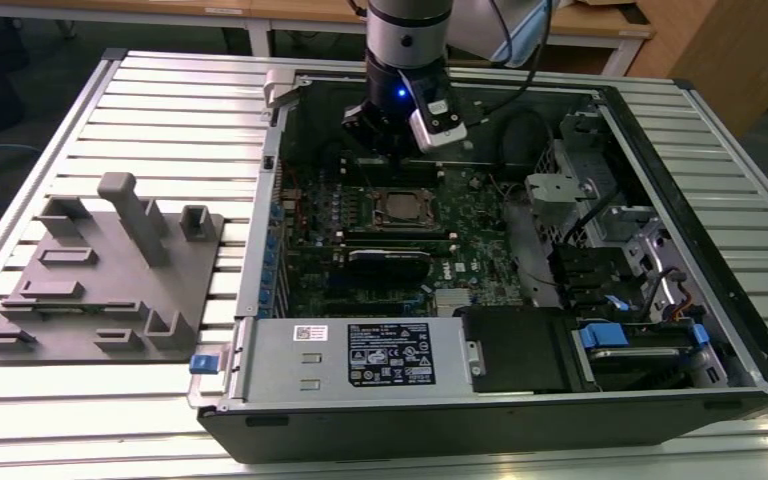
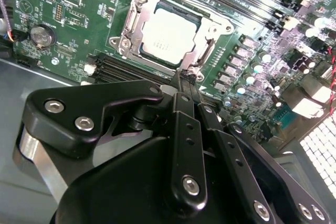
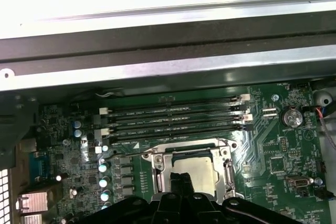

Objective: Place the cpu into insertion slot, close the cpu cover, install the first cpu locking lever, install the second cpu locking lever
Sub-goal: 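Install the first cpu locking lever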

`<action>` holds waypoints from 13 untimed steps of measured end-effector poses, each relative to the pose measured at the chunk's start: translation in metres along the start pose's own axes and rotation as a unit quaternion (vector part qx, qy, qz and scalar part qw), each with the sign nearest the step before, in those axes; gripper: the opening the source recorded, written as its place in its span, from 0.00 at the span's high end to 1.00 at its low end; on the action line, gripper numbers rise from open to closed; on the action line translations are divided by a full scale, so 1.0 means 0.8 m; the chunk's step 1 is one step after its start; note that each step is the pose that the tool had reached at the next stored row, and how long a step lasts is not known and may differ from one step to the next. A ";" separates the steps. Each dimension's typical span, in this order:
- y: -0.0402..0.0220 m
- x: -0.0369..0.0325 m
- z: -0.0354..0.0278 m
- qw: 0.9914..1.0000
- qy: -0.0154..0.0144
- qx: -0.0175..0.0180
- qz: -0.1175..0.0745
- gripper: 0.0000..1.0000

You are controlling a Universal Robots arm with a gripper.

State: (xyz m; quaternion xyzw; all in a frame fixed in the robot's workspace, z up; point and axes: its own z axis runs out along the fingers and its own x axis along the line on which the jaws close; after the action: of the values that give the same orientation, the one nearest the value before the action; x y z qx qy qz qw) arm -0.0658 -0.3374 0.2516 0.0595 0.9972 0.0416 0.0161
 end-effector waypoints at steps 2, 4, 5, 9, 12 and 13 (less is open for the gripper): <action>-0.0004 0.0031 0.0000 1.000 0.000 0.000 0.000 0.89; -0.0007 0.0057 0.0000 1.000 0.000 0.000 0.000 0.89; -0.0008 0.0070 0.0000 1.000 0.000 0.000 0.000 0.89; -0.0016 0.0128 -0.0001 1.000 0.000 0.000 0.000 0.89; -0.0022 0.0173 -0.0001 1.000 0.000 0.000 0.000 0.89; -0.0024 0.0187 -0.0001 1.000 0.000 0.000 0.000 0.89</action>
State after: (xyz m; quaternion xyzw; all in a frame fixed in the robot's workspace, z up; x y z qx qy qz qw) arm -0.0809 -0.3375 0.2511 0.0595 0.9972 0.0416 0.0161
